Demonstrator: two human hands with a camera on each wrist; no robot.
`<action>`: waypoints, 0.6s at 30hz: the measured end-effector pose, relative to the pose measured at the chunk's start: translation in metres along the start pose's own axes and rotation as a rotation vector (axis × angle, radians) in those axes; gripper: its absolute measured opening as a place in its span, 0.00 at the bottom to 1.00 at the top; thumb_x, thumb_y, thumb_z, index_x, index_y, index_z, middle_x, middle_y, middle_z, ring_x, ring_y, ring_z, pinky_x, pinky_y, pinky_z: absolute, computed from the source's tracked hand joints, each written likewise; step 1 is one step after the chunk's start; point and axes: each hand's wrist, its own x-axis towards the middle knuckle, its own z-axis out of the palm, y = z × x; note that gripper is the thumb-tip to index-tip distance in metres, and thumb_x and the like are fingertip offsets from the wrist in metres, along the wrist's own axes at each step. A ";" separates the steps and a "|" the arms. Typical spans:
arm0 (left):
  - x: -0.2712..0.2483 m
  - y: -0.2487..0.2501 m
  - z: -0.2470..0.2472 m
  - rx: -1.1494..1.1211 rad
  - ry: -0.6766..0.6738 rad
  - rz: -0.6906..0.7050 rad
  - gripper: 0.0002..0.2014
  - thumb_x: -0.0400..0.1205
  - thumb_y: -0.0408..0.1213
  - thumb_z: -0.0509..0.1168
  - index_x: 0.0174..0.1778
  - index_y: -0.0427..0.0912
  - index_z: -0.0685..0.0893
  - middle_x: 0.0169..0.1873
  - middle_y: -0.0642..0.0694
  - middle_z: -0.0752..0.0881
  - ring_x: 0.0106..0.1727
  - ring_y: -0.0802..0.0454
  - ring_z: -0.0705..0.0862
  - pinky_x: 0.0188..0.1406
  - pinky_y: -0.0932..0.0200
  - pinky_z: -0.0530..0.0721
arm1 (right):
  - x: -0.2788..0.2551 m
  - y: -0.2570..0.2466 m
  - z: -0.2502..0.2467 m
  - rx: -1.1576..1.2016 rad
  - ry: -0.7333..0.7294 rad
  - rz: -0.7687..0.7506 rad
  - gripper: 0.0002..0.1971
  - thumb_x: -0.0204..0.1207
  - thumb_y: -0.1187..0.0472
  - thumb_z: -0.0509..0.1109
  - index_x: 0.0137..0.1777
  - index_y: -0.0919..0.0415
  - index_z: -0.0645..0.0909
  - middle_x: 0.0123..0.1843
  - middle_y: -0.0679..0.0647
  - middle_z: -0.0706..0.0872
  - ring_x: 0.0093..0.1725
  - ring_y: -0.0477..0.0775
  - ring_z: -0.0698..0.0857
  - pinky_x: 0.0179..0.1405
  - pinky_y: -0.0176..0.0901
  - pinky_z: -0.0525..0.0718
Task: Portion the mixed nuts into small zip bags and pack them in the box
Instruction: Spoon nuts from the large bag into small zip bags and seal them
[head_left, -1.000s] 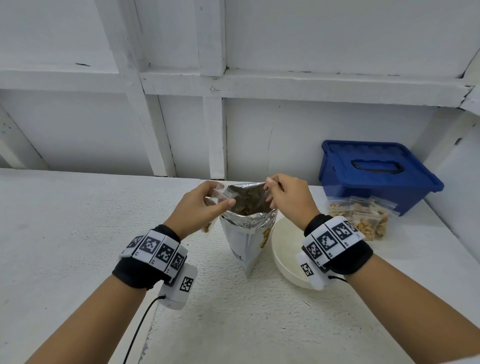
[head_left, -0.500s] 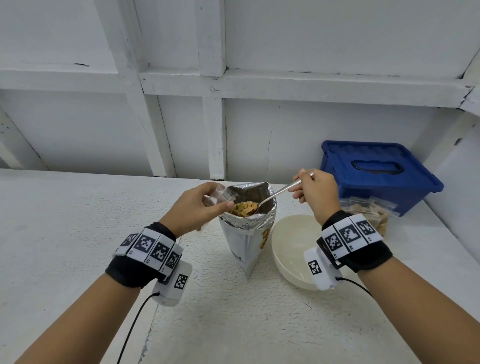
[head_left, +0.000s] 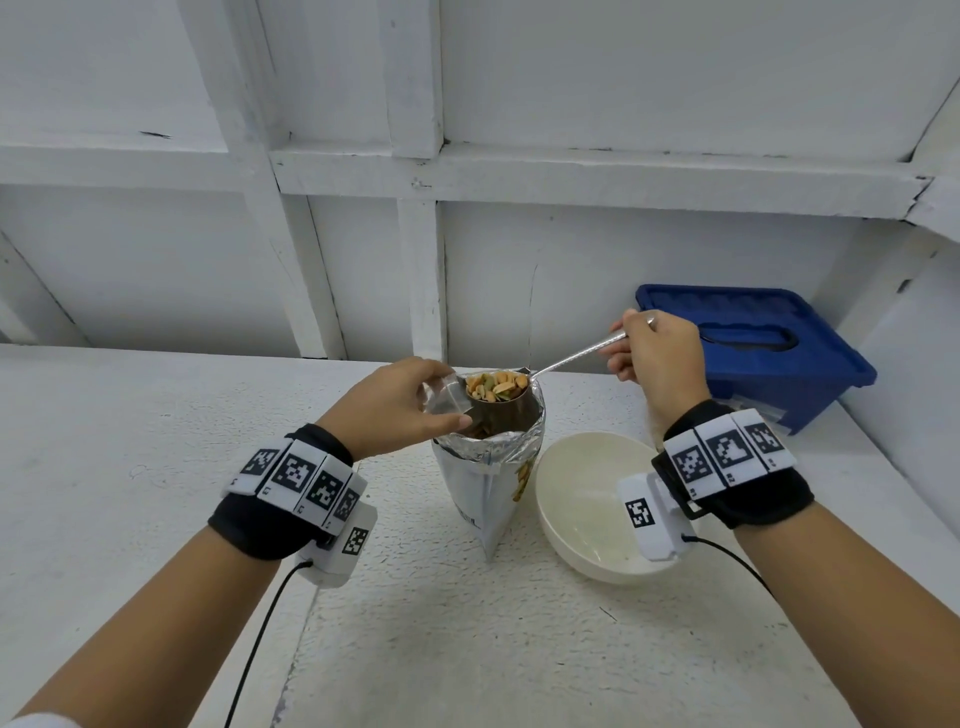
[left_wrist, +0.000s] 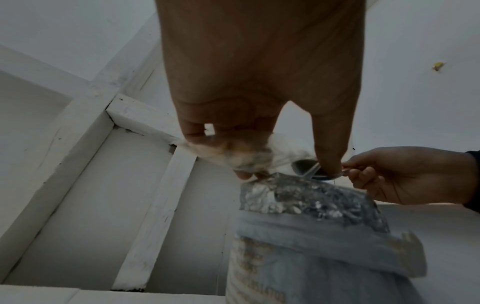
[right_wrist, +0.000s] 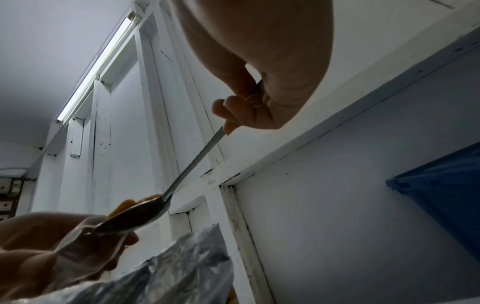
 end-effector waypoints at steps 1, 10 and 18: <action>0.000 0.001 0.001 -0.025 0.008 0.008 0.27 0.74 0.51 0.71 0.65 0.43 0.78 0.49 0.54 0.80 0.48 0.55 0.78 0.41 0.68 0.77 | 0.000 -0.002 0.001 0.008 -0.011 -0.004 0.14 0.82 0.64 0.58 0.35 0.61 0.77 0.28 0.56 0.82 0.17 0.39 0.76 0.17 0.29 0.74; -0.002 0.009 0.015 -0.292 0.125 -0.031 0.24 0.74 0.44 0.73 0.64 0.44 0.78 0.43 0.61 0.78 0.34 0.66 0.78 0.21 0.77 0.73 | -0.019 -0.039 0.027 -0.158 -0.129 -0.349 0.11 0.84 0.60 0.58 0.43 0.62 0.79 0.31 0.49 0.82 0.22 0.36 0.80 0.21 0.25 0.76; -0.010 -0.004 0.022 -0.460 0.264 -0.131 0.20 0.76 0.45 0.70 0.60 0.39 0.79 0.39 0.51 0.83 0.28 0.62 0.79 0.22 0.70 0.75 | -0.030 -0.059 0.027 -0.120 -0.066 -0.787 0.10 0.82 0.61 0.60 0.44 0.64 0.81 0.31 0.48 0.83 0.29 0.41 0.84 0.25 0.35 0.82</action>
